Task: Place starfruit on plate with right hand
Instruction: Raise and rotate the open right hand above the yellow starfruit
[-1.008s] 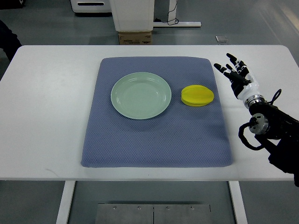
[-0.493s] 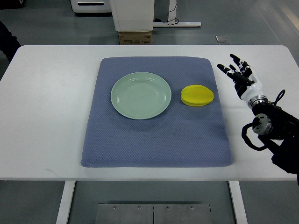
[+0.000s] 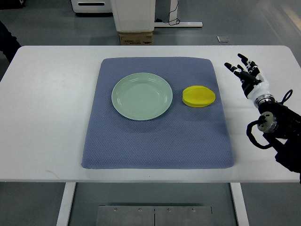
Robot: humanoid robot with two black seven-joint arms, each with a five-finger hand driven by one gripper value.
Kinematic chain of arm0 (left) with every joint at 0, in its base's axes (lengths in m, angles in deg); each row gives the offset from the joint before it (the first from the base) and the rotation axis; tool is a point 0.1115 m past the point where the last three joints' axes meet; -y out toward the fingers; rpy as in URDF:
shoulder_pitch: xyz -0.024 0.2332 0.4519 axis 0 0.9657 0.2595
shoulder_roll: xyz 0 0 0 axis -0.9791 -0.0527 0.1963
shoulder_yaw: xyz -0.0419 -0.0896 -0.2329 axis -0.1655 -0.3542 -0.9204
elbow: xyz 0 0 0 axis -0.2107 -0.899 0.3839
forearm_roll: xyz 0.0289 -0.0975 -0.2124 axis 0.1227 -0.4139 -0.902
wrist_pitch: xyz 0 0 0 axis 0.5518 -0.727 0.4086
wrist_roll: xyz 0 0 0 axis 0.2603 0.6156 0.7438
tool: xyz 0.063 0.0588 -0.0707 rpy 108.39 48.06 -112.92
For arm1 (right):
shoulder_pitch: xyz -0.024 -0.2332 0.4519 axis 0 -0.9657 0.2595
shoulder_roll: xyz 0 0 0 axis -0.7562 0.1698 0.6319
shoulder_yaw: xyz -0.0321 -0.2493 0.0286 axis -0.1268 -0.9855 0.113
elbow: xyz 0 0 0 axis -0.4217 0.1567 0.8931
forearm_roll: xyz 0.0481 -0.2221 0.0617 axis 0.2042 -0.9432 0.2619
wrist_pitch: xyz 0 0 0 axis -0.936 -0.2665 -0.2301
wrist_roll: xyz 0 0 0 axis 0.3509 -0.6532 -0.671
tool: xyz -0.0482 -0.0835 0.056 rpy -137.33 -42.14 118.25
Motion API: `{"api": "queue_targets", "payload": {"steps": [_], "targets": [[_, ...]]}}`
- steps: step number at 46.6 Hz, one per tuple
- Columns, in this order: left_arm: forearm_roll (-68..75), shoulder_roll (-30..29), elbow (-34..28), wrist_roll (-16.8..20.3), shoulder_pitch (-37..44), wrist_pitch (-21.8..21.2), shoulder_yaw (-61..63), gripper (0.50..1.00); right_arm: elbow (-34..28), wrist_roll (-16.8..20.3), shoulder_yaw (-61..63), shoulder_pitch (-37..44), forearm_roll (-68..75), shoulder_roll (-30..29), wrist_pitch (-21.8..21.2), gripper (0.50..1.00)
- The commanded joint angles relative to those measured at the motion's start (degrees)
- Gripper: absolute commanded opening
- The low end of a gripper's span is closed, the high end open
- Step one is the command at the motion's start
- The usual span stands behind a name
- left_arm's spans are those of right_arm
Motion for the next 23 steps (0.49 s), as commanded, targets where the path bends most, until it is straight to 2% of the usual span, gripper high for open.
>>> {"api": "queue_targets", "payload": {"steps": [1,13,23], "targets": [[0.0,0.0,0.0,0.0,0.0,0.0,0.0,1.0,0.3,0.3,1.9,-0.1,0.0,0.1,0.1,1.0],[0.0,0.0,-0.1,0.0,0.0,0.0,0.0,1.0,1.5,0.4,2.6,0.7,0.0,0.2,0.2,1.0],[0.0,0.0,-0.1,0.0,0.0,0.0,0.0,1.0,7.3,-0.1,3.1,1.9,0.0,0.0,0.0,1.0]]}}
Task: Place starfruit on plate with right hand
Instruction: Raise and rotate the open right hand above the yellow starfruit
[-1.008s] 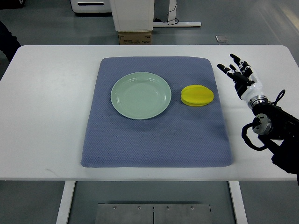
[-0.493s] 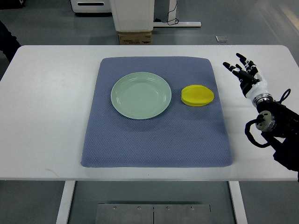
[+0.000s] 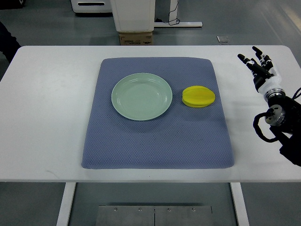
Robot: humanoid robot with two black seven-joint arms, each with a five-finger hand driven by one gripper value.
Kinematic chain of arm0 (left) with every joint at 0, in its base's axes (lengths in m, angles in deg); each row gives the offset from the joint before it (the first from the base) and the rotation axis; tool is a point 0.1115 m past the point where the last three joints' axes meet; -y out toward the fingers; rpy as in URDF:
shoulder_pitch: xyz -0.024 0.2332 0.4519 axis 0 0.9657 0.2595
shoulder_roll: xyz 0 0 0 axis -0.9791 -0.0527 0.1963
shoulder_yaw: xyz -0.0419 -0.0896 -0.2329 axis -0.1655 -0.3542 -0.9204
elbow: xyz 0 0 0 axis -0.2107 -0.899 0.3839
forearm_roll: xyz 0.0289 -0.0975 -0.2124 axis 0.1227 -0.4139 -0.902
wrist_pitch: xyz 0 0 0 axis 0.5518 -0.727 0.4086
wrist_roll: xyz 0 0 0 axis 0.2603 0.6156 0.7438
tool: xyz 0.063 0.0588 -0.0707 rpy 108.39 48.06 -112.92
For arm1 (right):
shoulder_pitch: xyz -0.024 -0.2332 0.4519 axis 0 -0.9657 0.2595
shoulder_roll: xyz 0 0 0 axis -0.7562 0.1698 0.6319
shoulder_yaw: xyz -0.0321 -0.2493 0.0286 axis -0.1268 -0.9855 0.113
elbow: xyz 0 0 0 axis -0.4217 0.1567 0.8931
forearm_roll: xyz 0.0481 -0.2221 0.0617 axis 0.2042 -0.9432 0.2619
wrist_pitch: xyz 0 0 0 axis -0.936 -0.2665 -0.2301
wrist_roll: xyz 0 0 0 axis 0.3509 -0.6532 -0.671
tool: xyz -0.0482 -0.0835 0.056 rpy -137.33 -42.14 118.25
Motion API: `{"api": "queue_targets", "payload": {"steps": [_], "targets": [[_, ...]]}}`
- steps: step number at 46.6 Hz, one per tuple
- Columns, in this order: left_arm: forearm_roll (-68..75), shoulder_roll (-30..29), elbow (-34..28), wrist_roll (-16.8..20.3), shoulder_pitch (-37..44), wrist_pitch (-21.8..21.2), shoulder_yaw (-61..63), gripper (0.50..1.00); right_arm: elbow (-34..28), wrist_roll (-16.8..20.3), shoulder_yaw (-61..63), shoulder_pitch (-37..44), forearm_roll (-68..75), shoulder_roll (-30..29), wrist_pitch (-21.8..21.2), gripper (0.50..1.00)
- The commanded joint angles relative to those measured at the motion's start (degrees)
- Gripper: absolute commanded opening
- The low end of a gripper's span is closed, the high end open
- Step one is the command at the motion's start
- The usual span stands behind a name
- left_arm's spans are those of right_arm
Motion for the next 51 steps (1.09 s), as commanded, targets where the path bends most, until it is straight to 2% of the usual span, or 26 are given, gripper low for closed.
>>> {"api": "queue_targets", "payload": {"steps": [1,12,30,44,51], "targets": [[0.0,0.0,0.0,0.0,0.0,0.0,0.0,1.0,1.0,-0.3,-0.2,0.1,0.0,-0.1,-0.2,1.0],[0.0,0.0,0.0,0.0,0.0,0.0,0.0,1.0,0.5,-1.2,-1.1,0.0,-0.7,-0.1,-0.7,1.0],[0.0,0.0,-0.1,0.0,0.0,0.0,0.0,1.0,-0.2,-3.5,-12.5,3.3,-0.8,-0.4,-0.6,1.0],[0.0,0.0,0.0,0.0,0.0,0.0,0.0,1.0,-7.9,-5.2,-17.1,3.4,-3.4,0.4,0.5,1.0],[0.0,0.0,-0.1,0.0,0.0,0.0,-0.1,1.0,-13.8,-5.9,-17.8,3.0,-10.6,2.4,4.2,1.0]]}}
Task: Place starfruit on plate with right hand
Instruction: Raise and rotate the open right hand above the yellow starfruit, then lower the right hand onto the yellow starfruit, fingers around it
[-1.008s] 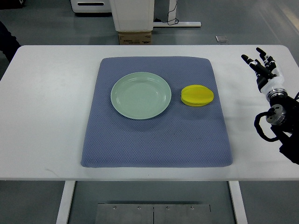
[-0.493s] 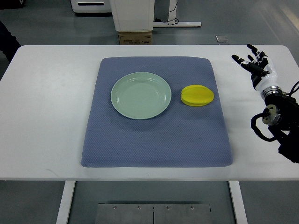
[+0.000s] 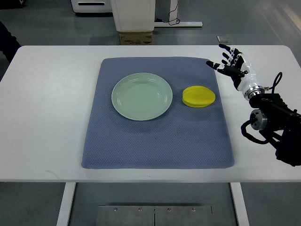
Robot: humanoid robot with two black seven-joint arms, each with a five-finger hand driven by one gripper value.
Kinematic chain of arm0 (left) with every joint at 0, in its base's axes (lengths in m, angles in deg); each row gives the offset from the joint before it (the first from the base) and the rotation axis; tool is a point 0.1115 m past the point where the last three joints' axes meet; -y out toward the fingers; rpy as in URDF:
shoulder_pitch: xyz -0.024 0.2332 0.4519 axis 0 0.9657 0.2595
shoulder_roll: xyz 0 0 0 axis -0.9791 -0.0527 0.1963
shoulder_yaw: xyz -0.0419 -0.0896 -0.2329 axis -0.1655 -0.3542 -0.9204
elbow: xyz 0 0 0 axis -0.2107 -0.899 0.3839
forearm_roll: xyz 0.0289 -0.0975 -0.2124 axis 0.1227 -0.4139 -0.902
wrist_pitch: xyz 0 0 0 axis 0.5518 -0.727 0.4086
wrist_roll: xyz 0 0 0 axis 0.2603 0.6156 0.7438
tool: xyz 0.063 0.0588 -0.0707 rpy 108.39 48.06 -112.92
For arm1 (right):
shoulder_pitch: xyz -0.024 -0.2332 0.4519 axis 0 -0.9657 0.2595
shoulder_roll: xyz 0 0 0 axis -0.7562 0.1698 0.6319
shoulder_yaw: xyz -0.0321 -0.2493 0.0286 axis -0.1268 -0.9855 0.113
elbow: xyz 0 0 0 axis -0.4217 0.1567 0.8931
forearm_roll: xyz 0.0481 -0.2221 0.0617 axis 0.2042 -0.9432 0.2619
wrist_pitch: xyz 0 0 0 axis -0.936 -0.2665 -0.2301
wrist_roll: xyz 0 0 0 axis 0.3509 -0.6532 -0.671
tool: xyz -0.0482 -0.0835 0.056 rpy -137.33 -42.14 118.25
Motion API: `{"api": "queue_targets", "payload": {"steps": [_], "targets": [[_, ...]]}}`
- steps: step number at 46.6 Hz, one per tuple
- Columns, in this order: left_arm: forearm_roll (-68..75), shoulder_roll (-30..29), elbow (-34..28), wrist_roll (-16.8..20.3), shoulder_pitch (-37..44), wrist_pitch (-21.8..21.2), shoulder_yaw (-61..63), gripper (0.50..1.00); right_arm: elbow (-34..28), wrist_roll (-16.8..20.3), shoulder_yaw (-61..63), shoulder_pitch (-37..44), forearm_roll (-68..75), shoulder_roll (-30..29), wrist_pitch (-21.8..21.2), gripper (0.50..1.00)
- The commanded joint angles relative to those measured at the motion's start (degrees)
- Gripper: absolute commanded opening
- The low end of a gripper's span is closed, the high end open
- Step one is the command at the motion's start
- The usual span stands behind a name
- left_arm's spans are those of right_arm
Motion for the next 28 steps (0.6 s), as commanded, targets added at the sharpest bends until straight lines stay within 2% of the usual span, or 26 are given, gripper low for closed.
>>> {"api": "queue_targets", "payload": {"steps": [1,8,17,28], "targets": [[0.0,0.0,0.0,0.0,0.0,0.0,-0.1,1.0,-4.0,-0.1,-0.1,-0.4,-4.0,1.5,2.0,1.0],[0.0,0.0,0.0,0.0,0.0,0.0,0.0,1.0,-8.2,-0.3,-1.4,-0.5,-7.9,3.6,2.6,1.0],[0.0,0.0,0.0,0.0,0.0,0.0,0.0,1.0,-8.5,-2.8,-7.3,0.2,-11.8,5.9,2.8,1.0],[0.0,0.0,0.0,0.0,0.0,0.0,0.0,1.0,-8.6,-4.0,-13.1,0.3,-19.7,8.2,4.0,1.0]]}}
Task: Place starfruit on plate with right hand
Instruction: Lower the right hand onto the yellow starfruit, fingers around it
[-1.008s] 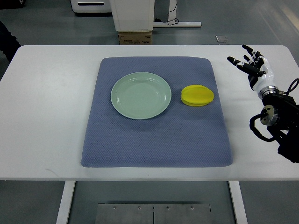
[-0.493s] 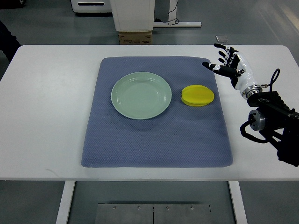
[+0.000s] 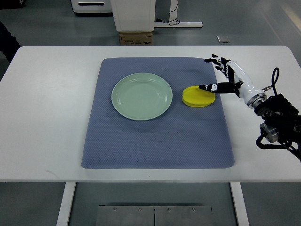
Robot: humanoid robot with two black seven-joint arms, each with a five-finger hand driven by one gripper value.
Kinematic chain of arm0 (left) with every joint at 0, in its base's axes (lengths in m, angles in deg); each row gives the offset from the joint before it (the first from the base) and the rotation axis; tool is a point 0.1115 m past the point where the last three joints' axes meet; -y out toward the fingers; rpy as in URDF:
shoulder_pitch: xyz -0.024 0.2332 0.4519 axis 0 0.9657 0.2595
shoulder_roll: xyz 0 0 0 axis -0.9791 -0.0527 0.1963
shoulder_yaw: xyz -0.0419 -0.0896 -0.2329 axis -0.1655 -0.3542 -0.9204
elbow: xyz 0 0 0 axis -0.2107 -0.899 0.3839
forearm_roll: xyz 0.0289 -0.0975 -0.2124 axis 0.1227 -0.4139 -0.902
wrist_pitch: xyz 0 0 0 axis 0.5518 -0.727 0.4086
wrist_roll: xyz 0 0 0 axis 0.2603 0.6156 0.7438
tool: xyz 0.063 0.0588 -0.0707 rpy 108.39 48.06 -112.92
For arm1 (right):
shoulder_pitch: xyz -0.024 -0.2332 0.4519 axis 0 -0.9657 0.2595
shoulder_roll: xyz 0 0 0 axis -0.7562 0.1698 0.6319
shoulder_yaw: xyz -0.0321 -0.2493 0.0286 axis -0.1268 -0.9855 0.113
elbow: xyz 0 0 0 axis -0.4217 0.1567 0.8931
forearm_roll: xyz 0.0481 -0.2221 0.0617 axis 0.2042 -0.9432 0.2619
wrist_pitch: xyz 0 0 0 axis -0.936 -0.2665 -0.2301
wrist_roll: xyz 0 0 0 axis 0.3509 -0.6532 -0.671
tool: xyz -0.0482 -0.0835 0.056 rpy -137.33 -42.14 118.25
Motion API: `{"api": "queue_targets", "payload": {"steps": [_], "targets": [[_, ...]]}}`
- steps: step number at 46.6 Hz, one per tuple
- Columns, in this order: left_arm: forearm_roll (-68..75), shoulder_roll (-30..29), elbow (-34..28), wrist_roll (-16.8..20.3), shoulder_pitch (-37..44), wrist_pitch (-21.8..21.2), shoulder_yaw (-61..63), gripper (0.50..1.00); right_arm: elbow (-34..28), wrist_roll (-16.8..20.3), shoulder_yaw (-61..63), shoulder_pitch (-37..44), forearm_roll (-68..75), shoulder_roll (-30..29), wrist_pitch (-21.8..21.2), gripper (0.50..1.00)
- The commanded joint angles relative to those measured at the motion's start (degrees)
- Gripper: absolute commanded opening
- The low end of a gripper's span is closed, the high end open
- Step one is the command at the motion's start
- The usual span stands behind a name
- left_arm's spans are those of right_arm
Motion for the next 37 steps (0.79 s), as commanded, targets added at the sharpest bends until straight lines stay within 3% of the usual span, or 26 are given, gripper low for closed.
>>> {"api": "queue_targets", "payload": {"steps": [1,25,37], "targets": [[0.0,0.0,-0.1,0.0,0.0,0.0,0.0,1.0,-0.1,-0.8,-1.8,0.2,-2.4,0.6,0.4,1.0],[0.0,0.0,-0.1,0.0,0.0,0.0,0.0,1.0,-0.1,-0.8,-17.6,6.5,-4.5,-0.1,5.3,1.0],[0.0,0.0,0.0,0.0,0.0,0.0,0.0,1.0,0.0,-0.5,-18.6,6.7,-4.5,-0.7,6.0,1.0]]}}
